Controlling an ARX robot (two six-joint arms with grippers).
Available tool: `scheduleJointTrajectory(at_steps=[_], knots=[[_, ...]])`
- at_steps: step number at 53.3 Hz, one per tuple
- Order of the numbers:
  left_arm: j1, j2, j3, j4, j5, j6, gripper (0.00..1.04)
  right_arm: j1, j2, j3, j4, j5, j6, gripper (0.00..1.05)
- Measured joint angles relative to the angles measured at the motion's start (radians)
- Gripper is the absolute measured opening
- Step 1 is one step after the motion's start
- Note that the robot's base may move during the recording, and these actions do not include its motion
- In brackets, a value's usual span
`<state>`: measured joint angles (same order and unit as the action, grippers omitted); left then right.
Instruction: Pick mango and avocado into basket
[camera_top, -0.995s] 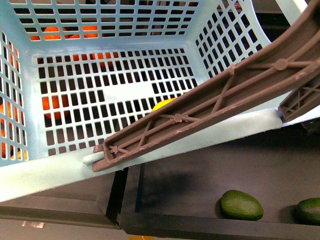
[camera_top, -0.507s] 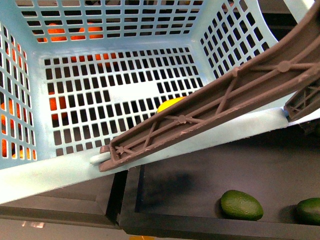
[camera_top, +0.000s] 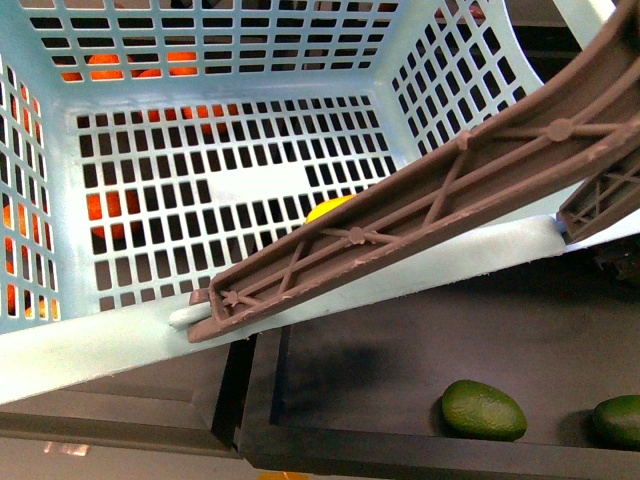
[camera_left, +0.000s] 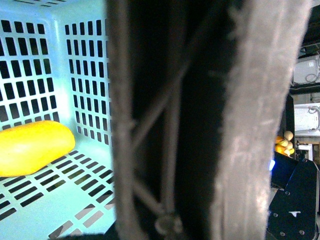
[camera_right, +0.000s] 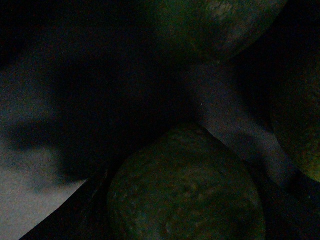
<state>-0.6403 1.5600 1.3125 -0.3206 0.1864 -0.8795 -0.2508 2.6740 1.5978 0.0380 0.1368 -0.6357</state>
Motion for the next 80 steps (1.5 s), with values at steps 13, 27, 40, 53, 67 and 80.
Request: scheduleJointTrajectory(at_steps=[13,27,40,53,67,80], knots=[[0.0,0.0,0.0,0.0,0.001,0.0,0.13,-0.001,-0.058,-0.074,0.036,-0.034,0.034,0.64],[0.0,0.0,0.0,0.0,0.0,0.0,0.13,-0.015,-0.251,-0.235,0.129,-0.136,0.083,0.64],[0.0,0.0,0.0,0.0,0.0,0.0,0.13,-0.054,-0.656,-0.56,0.243,-0.33,0.223,0.64],[0.0,0.0,0.0,0.0,0.001,0.0,0.13,-0.033,-1.126,-0.807,0.262,-0.504,0.426,0.64],[0.0,0.0,0.0,0.0,0.0,0.0,0.13,0.143,-1.411,-0.865,0.267,-0.473,0.629,0.64],[0.0,0.0,0.0,0.0,0.001,0.0,0.13,0.414,-1.423,-0.873,0.303,-0.362,0.703,0.64]])
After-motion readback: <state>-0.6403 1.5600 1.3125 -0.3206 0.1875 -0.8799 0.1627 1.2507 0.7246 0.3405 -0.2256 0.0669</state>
